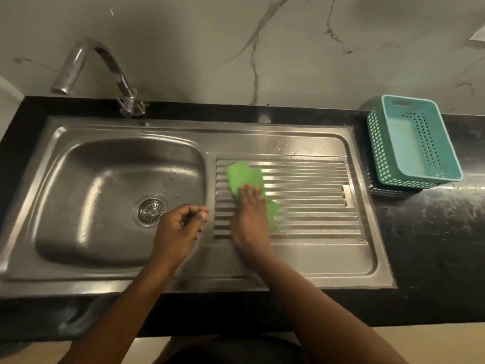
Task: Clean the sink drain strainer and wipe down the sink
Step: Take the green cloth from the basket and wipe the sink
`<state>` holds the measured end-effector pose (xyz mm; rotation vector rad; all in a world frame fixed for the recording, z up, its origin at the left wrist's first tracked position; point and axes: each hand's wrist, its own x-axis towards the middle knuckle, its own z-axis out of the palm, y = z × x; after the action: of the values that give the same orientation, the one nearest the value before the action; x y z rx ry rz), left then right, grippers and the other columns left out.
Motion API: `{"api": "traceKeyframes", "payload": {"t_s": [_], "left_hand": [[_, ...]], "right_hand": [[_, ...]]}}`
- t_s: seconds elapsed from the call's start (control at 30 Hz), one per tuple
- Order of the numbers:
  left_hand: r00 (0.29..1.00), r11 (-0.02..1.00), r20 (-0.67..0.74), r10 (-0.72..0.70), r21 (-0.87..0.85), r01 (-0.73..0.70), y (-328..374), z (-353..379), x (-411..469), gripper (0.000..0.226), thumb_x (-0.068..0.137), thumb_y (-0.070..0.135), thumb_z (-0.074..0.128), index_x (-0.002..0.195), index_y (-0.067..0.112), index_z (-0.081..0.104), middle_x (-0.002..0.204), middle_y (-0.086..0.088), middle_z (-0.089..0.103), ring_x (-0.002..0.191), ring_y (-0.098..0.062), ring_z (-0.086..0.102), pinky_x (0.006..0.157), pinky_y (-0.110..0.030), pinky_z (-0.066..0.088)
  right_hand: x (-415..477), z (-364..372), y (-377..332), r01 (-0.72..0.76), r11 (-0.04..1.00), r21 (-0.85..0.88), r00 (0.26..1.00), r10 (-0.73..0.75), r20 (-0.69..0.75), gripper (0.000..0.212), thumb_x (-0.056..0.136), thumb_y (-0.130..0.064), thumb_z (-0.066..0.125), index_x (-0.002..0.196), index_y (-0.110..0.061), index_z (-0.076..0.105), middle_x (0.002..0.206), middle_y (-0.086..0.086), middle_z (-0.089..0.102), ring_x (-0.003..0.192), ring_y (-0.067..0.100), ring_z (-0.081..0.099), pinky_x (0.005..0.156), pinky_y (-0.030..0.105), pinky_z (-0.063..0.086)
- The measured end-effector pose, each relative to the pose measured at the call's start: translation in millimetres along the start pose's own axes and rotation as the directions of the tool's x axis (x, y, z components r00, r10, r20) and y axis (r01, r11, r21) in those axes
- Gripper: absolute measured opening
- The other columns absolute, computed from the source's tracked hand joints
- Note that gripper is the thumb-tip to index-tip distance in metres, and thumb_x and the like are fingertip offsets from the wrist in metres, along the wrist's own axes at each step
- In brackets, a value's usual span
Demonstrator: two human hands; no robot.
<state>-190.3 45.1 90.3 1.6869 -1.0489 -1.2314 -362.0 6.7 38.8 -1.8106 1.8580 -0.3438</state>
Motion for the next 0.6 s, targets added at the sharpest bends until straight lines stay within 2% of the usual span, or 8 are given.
{"api": "traceKeyframes", "payload": {"t_s": [0.13, 0.23, 0.3, 0.43, 0.53, 0.6], "left_hand": [[1.0, 0.999, 0.008, 0.031, 0.025, -0.031, 15.6, -4.4, 8.6, 0.015, 0.098, 0.012, 0.069, 0.099, 0.022, 0.08, 0.085, -0.01, 0.077, 0.067, -0.004, 0.064, 0.062, -0.022, 0.056], [0.999, 0.999, 0.015, 0.047, 0.012, -0.047, 22.5, 0.9, 13.9, 0.016, 0.098, 0.008, 0.068, 0.1, 0.019, 0.079, 0.082, -0.004, 0.076, 0.065, 0.0, 0.063, 0.061, -0.019, 0.055], [0.998, 0.999, 0.031, 0.047, 0.003, -0.047, 23.9, 5.2, 17.2, 0.016, 0.097, 0.008, 0.068, 0.099, 0.02, 0.079, 0.08, 0.0, 0.075, 0.065, 0.001, 0.063, 0.059, -0.016, 0.054], [0.996, 0.999, 0.077, 0.048, -0.021, -0.047, 22.2, 9.9, 21.8, 0.017, 0.098, 0.013, 0.068, 0.097, 0.026, 0.08, 0.085, 0.004, 0.079, 0.072, -0.004, 0.067, 0.063, -0.018, 0.057], [0.996, 0.999, 0.082, 0.045, -0.026, -0.043, 19.6, 11.0, 21.7, 0.018, 0.098, 0.014, 0.068, 0.097, 0.028, 0.079, 0.087, 0.002, 0.08, 0.076, -0.008, 0.068, 0.066, -0.021, 0.057], [0.995, 0.999, 0.093, 0.047, -0.021, -0.045, 19.7, 9.5, 20.8, 0.018, 0.099, 0.014, 0.067, 0.099, 0.028, 0.079, 0.089, 0.001, 0.08, 0.077, -0.009, 0.069, 0.067, -0.022, 0.058]], "right_hand": [[2.2, 17.3, -32.5, 0.159, 0.986, -0.042, 0.981, -0.153, 0.12, 0.079, 0.093, -0.017, 0.049, 0.165, -0.007, 0.018, 0.174, 0.014, 0.01, 0.162, 0.031, 0.0, 0.131, 0.049, 0.003], [4.7, -5.3, 9.8, 0.359, 0.923, -0.136, 0.923, -0.33, 0.198, 0.07, 0.099, -0.016, 0.046, 0.166, -0.016, 0.022, 0.174, 0.004, 0.016, 0.162, 0.021, 0.009, 0.131, 0.04, 0.009], [5.3, -27.3, 46.1, 0.383, 0.913, -0.145, 0.913, -0.35, 0.21, 0.061, 0.105, -0.016, 0.046, 0.164, -0.02, 0.03, 0.171, 0.001, 0.024, 0.16, 0.017, 0.017, 0.131, 0.034, 0.011], [-10.1, -81.1, 123.6, 0.144, 0.974, -0.174, 0.989, -0.147, -0.007, 0.053, 0.103, -0.029, 0.038, 0.152, -0.015, 0.052, 0.161, 0.007, 0.046, 0.152, 0.025, 0.038, 0.126, 0.035, 0.018], [-19.1, -110.6, 164.6, -0.039, 0.982, -0.186, 0.994, 0.02, -0.104, 0.046, 0.105, -0.021, 0.044, 0.15, -0.017, 0.054, 0.16, 0.004, 0.047, 0.152, 0.024, 0.04, 0.123, 0.032, 0.019], [-17.0, -102.2, 157.8, -0.157, 0.979, -0.128, 0.971, 0.13, -0.201, 0.043, 0.105, -0.016, 0.047, 0.146, -0.014, 0.058, 0.158, 0.006, 0.05, 0.15, 0.026, 0.042, 0.125, 0.036, 0.024]]}}
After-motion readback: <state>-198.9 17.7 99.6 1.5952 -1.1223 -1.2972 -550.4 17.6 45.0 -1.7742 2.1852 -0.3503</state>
